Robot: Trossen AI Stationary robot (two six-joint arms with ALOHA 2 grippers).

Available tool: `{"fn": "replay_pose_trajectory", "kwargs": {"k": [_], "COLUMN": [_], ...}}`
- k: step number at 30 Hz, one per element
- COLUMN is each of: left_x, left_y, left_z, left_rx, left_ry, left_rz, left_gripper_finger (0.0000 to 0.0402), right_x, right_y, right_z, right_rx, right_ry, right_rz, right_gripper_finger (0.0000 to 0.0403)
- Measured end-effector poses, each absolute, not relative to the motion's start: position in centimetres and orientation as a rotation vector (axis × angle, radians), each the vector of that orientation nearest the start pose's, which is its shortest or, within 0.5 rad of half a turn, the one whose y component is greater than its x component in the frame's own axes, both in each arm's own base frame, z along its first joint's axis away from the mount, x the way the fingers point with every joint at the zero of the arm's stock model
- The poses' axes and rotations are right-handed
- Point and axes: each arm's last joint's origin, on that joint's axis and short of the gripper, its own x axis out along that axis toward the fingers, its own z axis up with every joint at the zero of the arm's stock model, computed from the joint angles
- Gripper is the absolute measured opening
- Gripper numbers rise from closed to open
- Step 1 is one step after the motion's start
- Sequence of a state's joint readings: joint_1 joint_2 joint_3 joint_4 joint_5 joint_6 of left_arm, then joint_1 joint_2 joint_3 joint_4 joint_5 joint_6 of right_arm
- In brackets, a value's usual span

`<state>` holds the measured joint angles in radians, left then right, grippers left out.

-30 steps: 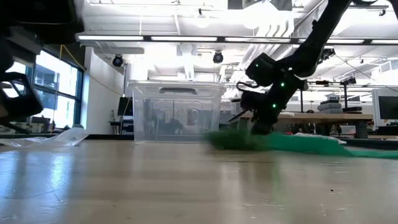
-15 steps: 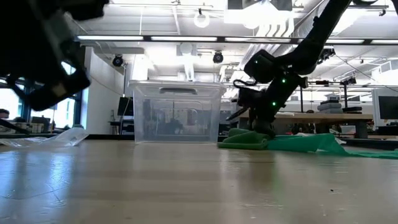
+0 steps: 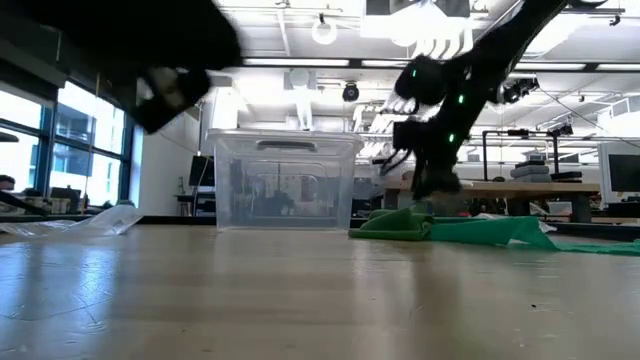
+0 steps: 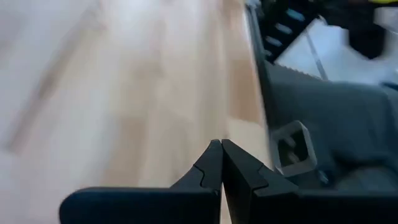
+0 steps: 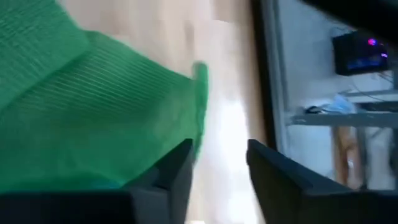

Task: Roll bandage
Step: Roll the green bandage

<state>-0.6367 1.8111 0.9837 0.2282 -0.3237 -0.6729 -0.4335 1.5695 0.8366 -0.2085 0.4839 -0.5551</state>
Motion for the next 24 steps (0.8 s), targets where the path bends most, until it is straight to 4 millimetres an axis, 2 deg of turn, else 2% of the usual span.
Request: {"fn": "replay_pose_trajectory", "kwargs": {"k": [3,6,8,10,15,19,24], "left_x": [31.8,32.9,33.4,33.9,34.8,35.1,35.2], "left_y": [-19.2,-16.4,-14.5,-12.7,-9.4,-8.4,-8.2], "left_z": [16.6,16.1,15.7,15.5,15.4,15.4,15.4], "left_rx": [-0.344,-0.288,-0.241,-0.186,-0.11,-0.102,-0.121], "left_ry": [0.598,0.641,0.671,0.691,0.705,0.716,0.725], "left_rz": [-0.053,0.03,0.093,0.151,0.216,0.206,0.182], "left_gripper_finger": [0.0,0.0,0.0,0.0,0.0,0.0,0.0], "right_x": [25.3,24.5,24.3,24.3,25.1,25.7,25.6], "right_y": [-13.1,-11.8,-10.6,-9.7,-7.6,-7.6,-8.1], "right_z": [19.8,21.2,20.8,20.0,16.7,16.4,16.4], "right_rx": [-0.41,-0.163,-0.002,0.103,0.115,0.079,0.102], "right_ry": [1.108,0.93,0.842,0.797,0.788,0.804,0.798], "right_rz": [-0.591,-0.388,-0.215,-0.148,-0.115,-0.234,-0.406], "right_gripper_finger": [0.0178,0.0182,0.0183,0.0183,0.0186,0.0202,0.0219]}}
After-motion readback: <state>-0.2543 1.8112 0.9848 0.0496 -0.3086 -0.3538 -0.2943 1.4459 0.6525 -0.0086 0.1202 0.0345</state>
